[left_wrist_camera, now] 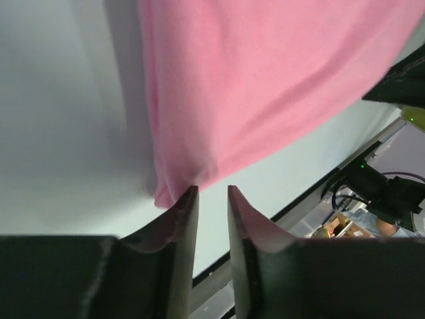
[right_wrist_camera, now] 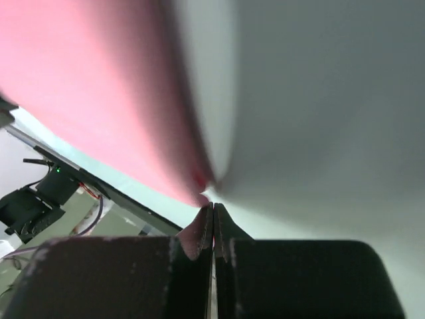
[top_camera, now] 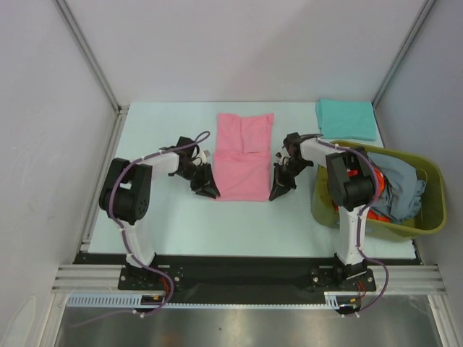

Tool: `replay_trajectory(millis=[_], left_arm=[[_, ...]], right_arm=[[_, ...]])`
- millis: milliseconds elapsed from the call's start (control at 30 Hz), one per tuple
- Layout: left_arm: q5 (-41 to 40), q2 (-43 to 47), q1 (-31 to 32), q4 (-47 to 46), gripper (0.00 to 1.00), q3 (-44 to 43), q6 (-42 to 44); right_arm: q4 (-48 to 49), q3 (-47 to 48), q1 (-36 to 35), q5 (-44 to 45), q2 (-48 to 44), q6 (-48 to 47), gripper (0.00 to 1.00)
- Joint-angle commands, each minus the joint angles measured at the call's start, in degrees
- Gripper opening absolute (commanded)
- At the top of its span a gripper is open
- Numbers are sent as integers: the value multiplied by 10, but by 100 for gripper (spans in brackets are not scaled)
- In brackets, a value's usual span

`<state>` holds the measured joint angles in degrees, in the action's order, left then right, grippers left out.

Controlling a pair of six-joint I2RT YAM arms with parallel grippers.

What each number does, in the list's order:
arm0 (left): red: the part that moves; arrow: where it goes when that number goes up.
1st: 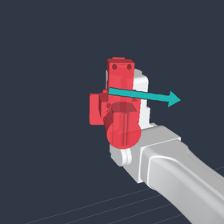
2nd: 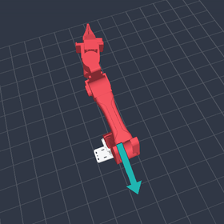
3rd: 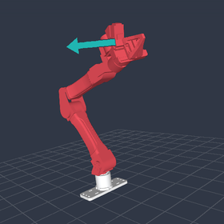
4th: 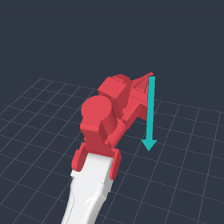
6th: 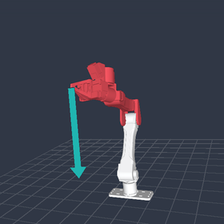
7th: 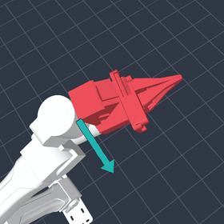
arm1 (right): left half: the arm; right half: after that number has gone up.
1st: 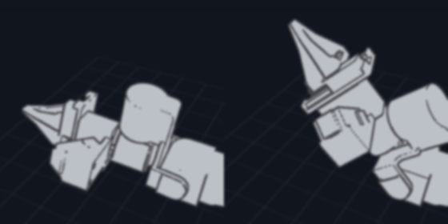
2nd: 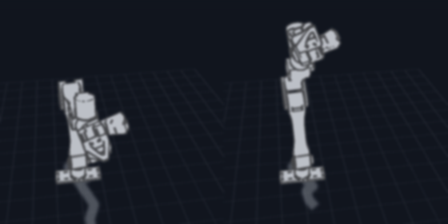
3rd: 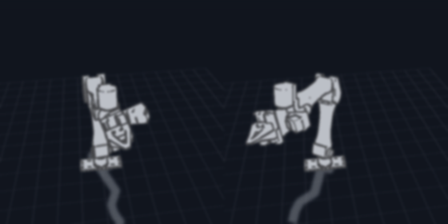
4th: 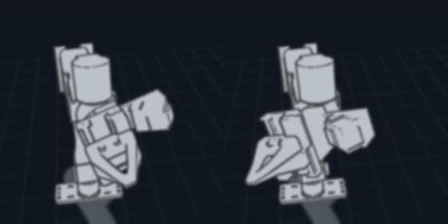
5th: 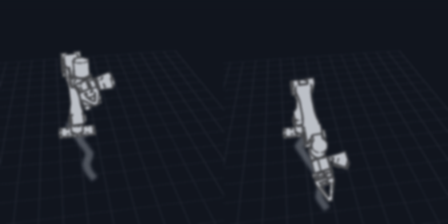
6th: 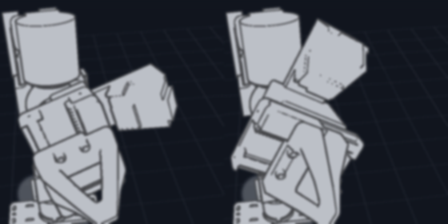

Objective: Fold and stack the t-shirts
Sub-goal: Fold the tshirt

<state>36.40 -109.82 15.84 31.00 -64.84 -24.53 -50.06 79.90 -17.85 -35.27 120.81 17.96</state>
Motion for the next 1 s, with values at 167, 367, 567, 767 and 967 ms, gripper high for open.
replay_trajectory(millis=[167, 367, 567, 767, 967], left_arm=[[99, 35, -4, -23, 36, -127, -40], [135, -115, -12, -105, 30, -239, -75], [161, -207, -26, -190, 28, -276, -116], [156, -252, -41, -235, 28, -303, -139], [160, -272, -47, -264, 29, -319, -171]], right_arm=[[64, 136, -22, -11, -35, 87, 0], [202, 164, -7, -87, 68, 200, 0], [342, 172, 10, -123, 130, 288, 0], [428, 163, 43, -125, 159, 349, 0], [451, 160, 62, -140, 166, 362, 0]])
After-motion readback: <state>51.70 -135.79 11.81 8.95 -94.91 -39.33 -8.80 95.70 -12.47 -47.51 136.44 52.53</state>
